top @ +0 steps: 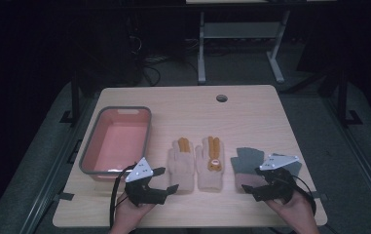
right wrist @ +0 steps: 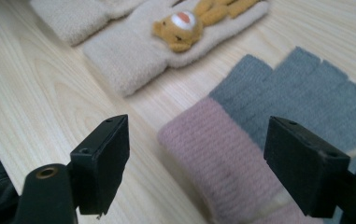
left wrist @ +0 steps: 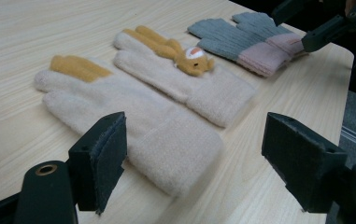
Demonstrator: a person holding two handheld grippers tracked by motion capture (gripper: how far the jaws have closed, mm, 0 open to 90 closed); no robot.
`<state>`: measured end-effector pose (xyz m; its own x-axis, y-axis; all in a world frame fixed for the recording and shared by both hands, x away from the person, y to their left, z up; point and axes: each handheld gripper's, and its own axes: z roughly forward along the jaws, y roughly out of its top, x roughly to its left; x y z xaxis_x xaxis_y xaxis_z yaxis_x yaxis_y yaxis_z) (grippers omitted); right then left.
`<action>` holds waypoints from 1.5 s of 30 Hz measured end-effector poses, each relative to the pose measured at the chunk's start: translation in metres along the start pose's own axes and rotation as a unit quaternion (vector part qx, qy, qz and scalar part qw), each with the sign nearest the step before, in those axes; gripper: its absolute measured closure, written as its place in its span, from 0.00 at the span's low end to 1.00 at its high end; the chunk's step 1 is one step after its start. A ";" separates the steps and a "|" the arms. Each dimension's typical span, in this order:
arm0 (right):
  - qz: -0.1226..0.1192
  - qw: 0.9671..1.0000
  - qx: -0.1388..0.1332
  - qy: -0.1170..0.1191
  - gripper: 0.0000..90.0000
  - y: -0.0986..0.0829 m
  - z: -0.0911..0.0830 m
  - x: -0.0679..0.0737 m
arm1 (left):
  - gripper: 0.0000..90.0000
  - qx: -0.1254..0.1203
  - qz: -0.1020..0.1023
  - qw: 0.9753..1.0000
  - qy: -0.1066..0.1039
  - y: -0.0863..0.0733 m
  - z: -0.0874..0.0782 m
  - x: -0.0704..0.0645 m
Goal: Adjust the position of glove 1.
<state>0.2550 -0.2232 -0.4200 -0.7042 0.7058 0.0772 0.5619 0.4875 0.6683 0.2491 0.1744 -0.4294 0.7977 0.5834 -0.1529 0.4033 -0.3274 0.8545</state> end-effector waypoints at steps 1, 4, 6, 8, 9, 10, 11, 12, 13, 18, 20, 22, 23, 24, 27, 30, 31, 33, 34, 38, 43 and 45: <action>-0.005 1.000 0.002 0.001 0.24 0.002 0.001 -0.001 | 0.24 0.000 0.000 1.000 0.000 0.000 0.000 0.000; -0.007 1.000 0.007 0.004 0.24 0.008 0.002 -0.003 | 0.24 0.000 0.001 1.000 0.000 0.000 0.000 0.001; -0.006 1.000 0.009 0.005 0.25 0.009 0.002 -0.003 | 0.24 -0.002 0.000 1.000 0.000 0.000 0.000 0.001; -0.008 1.000 0.010 0.010 0.25 0.012 0.002 -0.004 | 0.24 -0.001 0.001 1.000 0.000 0.000 0.000 0.001; -0.009 1.000 0.014 0.012 0.26 0.015 0.002 -0.005 | 0.24 0.000 0.001 1.000 0.000 0.000 0.000 0.001; -0.009 1.000 0.014 0.012 0.26 0.015 0.002 -0.005 | 0.24 0.000 0.001 1.000 0.000 0.000 0.000 0.001; -0.012 1.000 0.016 0.013 0.26 0.017 0.003 -0.005 | 0.24 0.000 0.000 1.000 0.000 0.000 0.000 0.000; -0.012 1.000 0.018 0.014 0.26 0.019 0.003 -0.005 | 0.24 0.000 0.000 1.000 0.000 0.000 0.000 0.000; -0.013 1.000 0.021 0.015 0.26 0.021 0.004 -0.006 | 0.24 0.000 0.000 1.000 0.000 0.000 0.000 0.000; -0.025 0.999 0.031 0.023 0.27 0.034 0.009 -0.004 | 0.24 -0.001 -0.001 1.000 0.000 0.000 0.001 0.000; -0.029 0.999 0.032 0.023 0.27 0.037 0.010 -0.004 | 0.24 0.000 0.000 1.000 0.000 0.000 0.001 -0.001; -0.032 0.999 0.035 0.026 0.27 0.041 0.011 -0.004 | 0.24 0.000 0.000 1.000 0.000 0.000 0.000 0.000; -0.031 0.998 0.036 0.029 0.27 0.044 0.012 -0.005 | 0.24 -0.001 0.002 1.000 0.000 0.000 0.000 0.000; -0.032 0.998 0.039 0.029 0.27 0.046 0.012 -0.005 | 0.24 -0.001 0.002 1.000 0.000 0.000 0.000 0.000; -0.038 0.998 0.045 0.031 0.27 0.052 0.015 -0.006 | 0.24 -0.001 0.001 1.000 0.000 0.000 0.000 0.000; -0.042 0.997 0.049 0.031 0.27 0.058 0.018 -0.005 | 0.24 -0.001 -0.001 1.000 -0.002 0.000 0.000 0.000; -0.045 0.997 0.047 0.035 0.27 0.060 0.019 -0.005 | 0.24 -0.001 -0.002 1.000 -0.002 0.000 0.000 0.000; -0.044 0.997 0.050 0.035 0.27 0.061 0.020 -0.005 | 0.24 -0.002 -0.002 1.000 -0.002 0.000 0.001 0.000; -0.048 0.997 0.054 0.036 0.27 0.064 0.022 -0.004 | 0.24 -0.001 -0.003 1.000 -0.002 0.000 0.001 -0.001; -0.053 0.996 0.057 0.040 0.27 0.071 0.026 -0.004 | 0.24 0.000 0.001 1.000 -0.001 0.000 0.001 -0.001; -0.062 0.995 0.060 0.043 0.27 0.083 0.030 -0.003 | 0.24 -0.002 0.000 1.000 -0.003 0.000 0.001 0.000; -0.064 0.995 0.062 0.045 0.27 0.086 0.031 -0.004 | 0.24 -0.003 0.001 1.000 -0.002 0.000 0.001 -0.001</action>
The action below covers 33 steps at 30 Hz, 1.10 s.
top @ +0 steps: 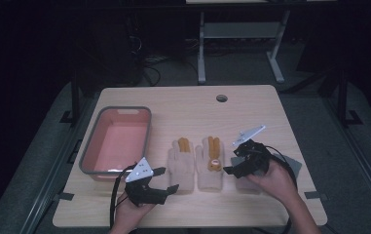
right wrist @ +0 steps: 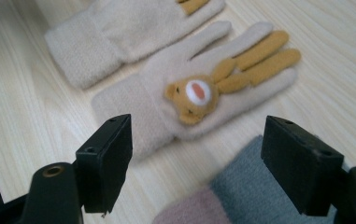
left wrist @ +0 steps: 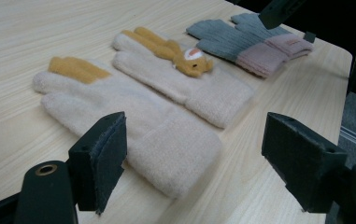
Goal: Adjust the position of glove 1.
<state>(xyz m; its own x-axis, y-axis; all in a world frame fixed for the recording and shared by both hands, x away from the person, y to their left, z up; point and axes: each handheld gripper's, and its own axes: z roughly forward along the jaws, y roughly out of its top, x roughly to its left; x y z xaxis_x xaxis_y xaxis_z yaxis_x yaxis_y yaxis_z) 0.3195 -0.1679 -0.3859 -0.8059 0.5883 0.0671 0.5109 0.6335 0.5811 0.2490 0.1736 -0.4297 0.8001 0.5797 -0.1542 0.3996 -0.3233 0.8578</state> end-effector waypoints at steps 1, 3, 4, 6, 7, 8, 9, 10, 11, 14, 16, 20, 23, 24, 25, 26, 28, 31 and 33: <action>0.001 1.000 0.001 0.002 0.27 0.002 0.000 0.000 | 0.24 -0.001 0.001 1.000 0.000 0.000 0.000 0.000; -0.001 1.000 0.002 0.004 0.27 0.005 0.002 -0.001 | 0.24 -0.001 0.000 1.000 0.002 0.000 0.001 -0.001; -0.004 1.000 0.003 0.005 0.27 0.007 0.004 -0.001 | 0.24 0.000 0.001 1.000 0.002 0.000 0.001 -0.001; -0.003 1.000 0.004 0.007 0.28 0.008 0.004 -0.001 | 0.24 0.000 0.001 1.000 0.001 0.000 0.001 -0.001; -0.006 1.000 0.012 0.008 0.28 0.012 0.008 0.000 | 0.24 0.000 0.002 1.000 0.000 0.000 0.001 -0.001; -0.007 1.000 0.013 0.008 0.28 0.013 0.008 -0.001 | 0.24 0.000 0.003 1.000 0.000 0.000 0.001 -0.001; -0.007 1.000 0.013 0.008 0.28 0.013 0.008 -0.001 | 0.24 0.000 0.003 1.000 0.000 0.000 0.001 -0.001; -0.009 1.000 0.018 0.009 0.28 0.016 0.011 -0.001 | 0.24 0.000 0.002 1.000 0.000 0.000 0.001 -0.001; -0.010 1.000 0.019 0.010 0.28 0.017 0.012 -0.002 | 0.24 -0.001 0.001 1.000 -0.001 0.000 0.001 -0.001; -0.009 1.000 0.028 0.010 0.28 0.019 0.018 -0.004 | 0.24 -0.002 0.000 1.000 0.000 0.000 0.000 -0.001; -0.009 0.999 0.033 0.010 0.28 0.020 0.021 -0.005 | 0.24 -0.002 0.001 1.000 0.000 0.000 0.000 -0.001; -0.012 0.999 0.043 0.007 0.30 0.021 0.028 -0.007 | 0.24 -0.002 0.003 1.000 0.000 0.000 0.000 0.000; -0.017 0.999 0.045 0.009 0.31 0.022 0.032 -0.009 | 0.24 -0.002 0.002 1.000 0.001 0.000 0.000 0.000; -0.011 0.999 0.048 0.012 0.32 0.023 0.033 -0.009 | 0.24 -0.002 0.002 1.000 0.001 0.000 0.000 0.000; -0.015 0.999 0.047 0.010 0.32 0.023 0.034 -0.010 | 0.24 -0.002 0.001 1.000 0.001 0.000 0.000 0.000; -0.015 0.999 0.047 0.010 0.32 0.023 0.034 -0.010 | 0.24 -0.002 0.001 1.000 0.001 0.000 0.000 0.000; -0.011 0.998 0.052 0.013 0.34 0.023 0.038 -0.013 | 0.24 -0.002 0.000 1.000 0.001 0.001 0.000 0.001; -0.009 0.998 0.055 0.016 0.35 0.024 0.040 -0.015 | 0.24 -0.002 0.001 1.000 0.001 0.001 0.000 0.001; -0.006 0.998 0.059 0.018 0.36 0.024 0.043 -0.015 | 0.24 -0.002 0.002 1.000 0.002 0.001 0.000 0.000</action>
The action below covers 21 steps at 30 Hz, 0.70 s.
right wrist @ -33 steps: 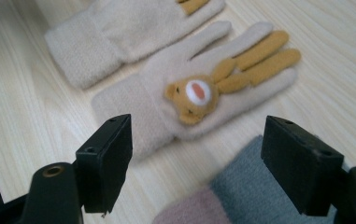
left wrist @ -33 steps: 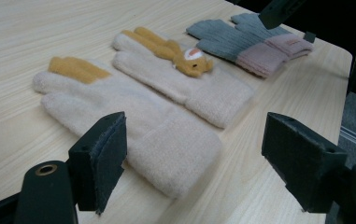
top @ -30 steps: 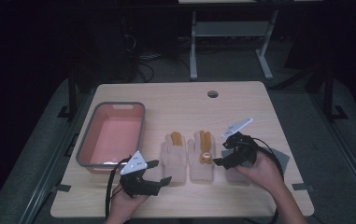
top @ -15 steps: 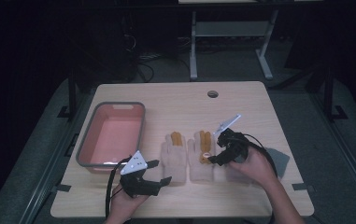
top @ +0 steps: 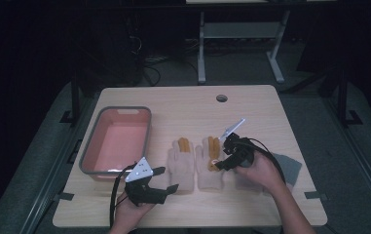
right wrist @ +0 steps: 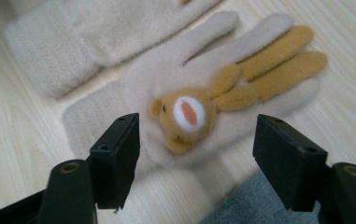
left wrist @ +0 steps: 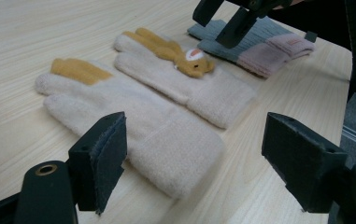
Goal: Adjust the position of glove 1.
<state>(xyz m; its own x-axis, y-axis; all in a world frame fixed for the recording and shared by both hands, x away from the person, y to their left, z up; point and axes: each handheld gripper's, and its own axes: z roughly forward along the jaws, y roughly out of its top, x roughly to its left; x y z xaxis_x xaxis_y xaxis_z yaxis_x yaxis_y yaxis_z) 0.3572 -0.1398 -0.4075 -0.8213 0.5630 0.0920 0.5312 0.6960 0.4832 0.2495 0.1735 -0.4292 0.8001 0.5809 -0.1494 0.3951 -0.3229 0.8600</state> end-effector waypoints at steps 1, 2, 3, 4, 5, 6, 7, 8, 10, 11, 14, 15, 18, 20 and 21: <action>-0.001 1.000 0.003 -0.001 0.37 0.002 0.003 0.000 | 0.24 0.000 0.002 1.000 0.000 0.000 0.000 0.000; -0.006 1.000 0.003 -0.002 0.38 0.002 0.004 0.000 | 0.24 0.001 0.001 1.000 0.000 0.000 0.000 0.000; -0.009 1.000 0.005 -0.001 0.38 0.003 0.006 0.001 | 0.24 0.001 0.001 1.000 -0.001 0.000 0.000 0.000; -0.012 1.000 0.007 -0.001 0.39 0.005 0.008 0.002 | 0.24 0.001 0.001 1.000 -0.001 0.000 0.000 0.000; -0.014 1.000 0.009 0.000 0.39 0.006 0.009 0.002 | 0.24 0.001 0.001 1.000 -0.001 0.000 0.000 0.000; -0.018 1.000 0.013 -0.002 0.40 0.007 0.011 0.003 | 0.24 0.001 0.002 1.000 0.000 0.000 0.000 0.000; -0.021 1.000 0.016 -0.001 0.40 0.009 0.013 0.005 | 0.24 0.000 0.002 1.000 0.000 0.000 0.000 0.000; -0.024 1.000 0.020 0.000 0.40 0.010 0.015 0.005 | 0.24 0.000 0.003 1.000 0.000 0.000 0.000 0.000; -0.030 0.999 0.028 -0.002 0.41 0.012 0.018 0.006 | 0.24 -0.001 0.000 1.000 0.000 0.000 -0.001 0.000; -0.030 0.999 0.030 -0.001 0.42 0.013 0.020 0.007 | 0.24 -0.001 0.000 1.000 0.000 0.000 -0.001 0.000; -0.037 0.999 0.036 -0.002 0.43 0.014 0.023 0.008 | 0.24 -0.002 0.000 1.000 0.000 0.000 -0.001 0.001; -0.041 0.998 0.043 -0.005 0.44 0.015 0.026 0.008 | 0.24 -0.001 0.000 1.000 0.001 0.000 -0.001 0.001; -0.043 0.998 0.049 -0.005 0.45 0.015 0.030 0.008 | 0.24 -0.001 -0.001 1.000 0.000 0.000 -0.001 0.001; -0.043 0.998 0.052 -0.005 0.45 0.016 0.031 0.008 | 0.24 -0.001 0.001 1.000 0.000 0.000 -0.001 0.000; -0.044 0.997 0.056 -0.007 0.46 0.017 0.033 0.009 | 0.24 -0.002 0.000 1.000 0.000 0.000 -0.001 0.000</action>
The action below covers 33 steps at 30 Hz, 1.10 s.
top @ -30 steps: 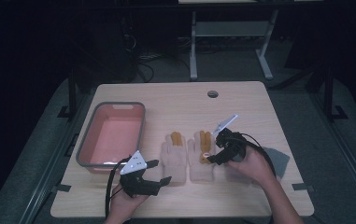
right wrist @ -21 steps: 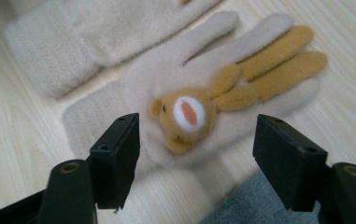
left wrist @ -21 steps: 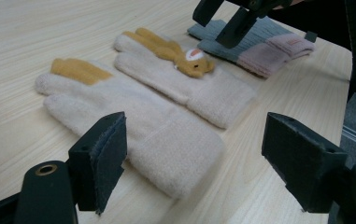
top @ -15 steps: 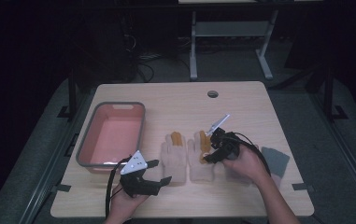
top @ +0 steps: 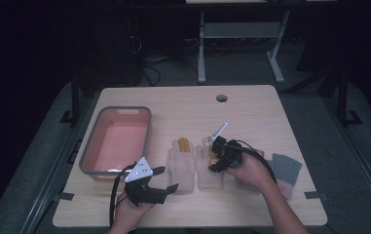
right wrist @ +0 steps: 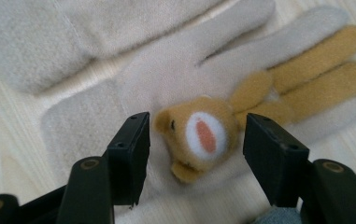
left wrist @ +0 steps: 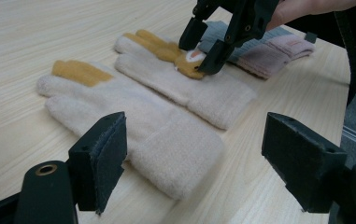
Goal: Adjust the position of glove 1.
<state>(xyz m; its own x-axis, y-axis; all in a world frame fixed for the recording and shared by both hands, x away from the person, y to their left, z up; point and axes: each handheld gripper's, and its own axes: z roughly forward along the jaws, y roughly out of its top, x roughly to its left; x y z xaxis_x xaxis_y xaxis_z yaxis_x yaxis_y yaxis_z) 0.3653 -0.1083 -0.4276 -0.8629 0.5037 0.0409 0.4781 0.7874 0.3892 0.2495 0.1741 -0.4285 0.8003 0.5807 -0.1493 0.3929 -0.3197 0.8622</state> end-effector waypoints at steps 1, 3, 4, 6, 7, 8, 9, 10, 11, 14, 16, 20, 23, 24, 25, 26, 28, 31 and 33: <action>0.000 1.000 0.000 0.000 0.46 0.000 0.000 0.000 | 0.24 0.000 0.000 1.000 0.000 0.000 0.000 0.000; -0.005 1.000 0.006 -0.001 0.47 0.002 0.003 0.001 | 0.24 0.000 -0.001 1.000 0.000 0.000 0.000 0.000; -0.005 1.000 0.006 -0.001 0.47 0.002 0.003 0.001 | 0.24 0.000 -0.001 1.000 0.000 0.000 0.000 0.000; -0.008 1.000 0.011 -0.001 0.48 0.003 0.005 0.002 | 0.24 0.001 0.000 1.000 0.000 0.000 0.000 0.000; -0.014 1.000 0.018 -0.008 0.49 0.003 0.008 0.002 | 0.24 0.000 -0.001 1.000 0.000 0.000 0.000 0.000; -0.014 1.000 0.018 -0.008 0.49 0.003 0.008 0.002 | 0.24 0.000 -0.001 1.000 0.000 0.000 0.000 0.000; -0.014 1.000 0.022 -0.012 0.49 0.003 0.009 0.003 | 0.24 0.000 0.000 1.000 0.000 0.000 0.000 0.000; -0.016 1.000 0.022 -0.015 0.50 0.003 0.010 0.003 | 0.24 0.000 0.000 1.000 0.000 0.000 0.000 0.000; -0.017 0.999 0.023 -0.018 0.50 0.004 0.010 0.003 | 0.24 0.000 -0.002 1.000 0.000 0.000 0.000 0.000; -0.012 1.000 0.023 -0.016 0.52 0.004 0.010 0.003 | 0.24 0.001 0.000 1.000 0.000 0.000 0.000 0.001; -0.012 1.000 0.023 -0.016 0.53 0.004 0.011 0.003 | 0.24 0.000 -0.001 1.000 0.000 0.000 0.000 0.000; -0.012 1.000 0.022 -0.017 0.57 0.003 0.010 0.002 | 0.24 0.000 -0.001 1.000 0.000 0.000 0.000 0.001; -0.009 1.000 0.020 -0.016 0.60 0.003 0.009 0.002 | 0.24 0.000 -0.002 1.000 0.000 0.000 0.000 0.000; -0.009 1.000 0.020 -0.016 0.60 0.003 0.009 0.002 | 0.24 0.000 -0.002 1.000 0.000 0.000 0.000 0.000; -0.008 1.000 0.020 -0.016 0.60 0.003 0.009 0.002 | 0.24 0.000 -0.001 1.000 0.000 0.000 0.000 0.000; -0.007 1.000 0.020 -0.016 0.61 0.003 0.008 0.002 | 0.24 0.000 -0.001 1.000 0.000 0.000 0.000 0.000; -0.007 1.000 0.021 -0.016 0.62 0.003 0.008 0.002 | 0.24 0.000 -0.001 1.000 0.000 0.000 0.000 0.000; -0.007 1.000 0.021 -0.017 0.63 0.004 0.007 0.002 | 0.24 0.000 -0.001 1.000 0.000 0.000 0.000 0.001; -0.007 1.000 0.020 -0.016 0.63 0.004 0.007 0.002 | 0.24 0.001 -0.002 1.000 0.000 0.000 0.000 0.001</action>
<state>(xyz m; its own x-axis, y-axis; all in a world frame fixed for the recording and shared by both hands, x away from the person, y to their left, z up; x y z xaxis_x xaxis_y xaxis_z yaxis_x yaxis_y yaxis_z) 0.3667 -0.1020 -0.4327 -0.8642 0.5032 0.0050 0.4724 0.8079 0.3524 0.2497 0.1748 -0.4286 0.7985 0.5825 -0.1521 0.3963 -0.3184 0.8612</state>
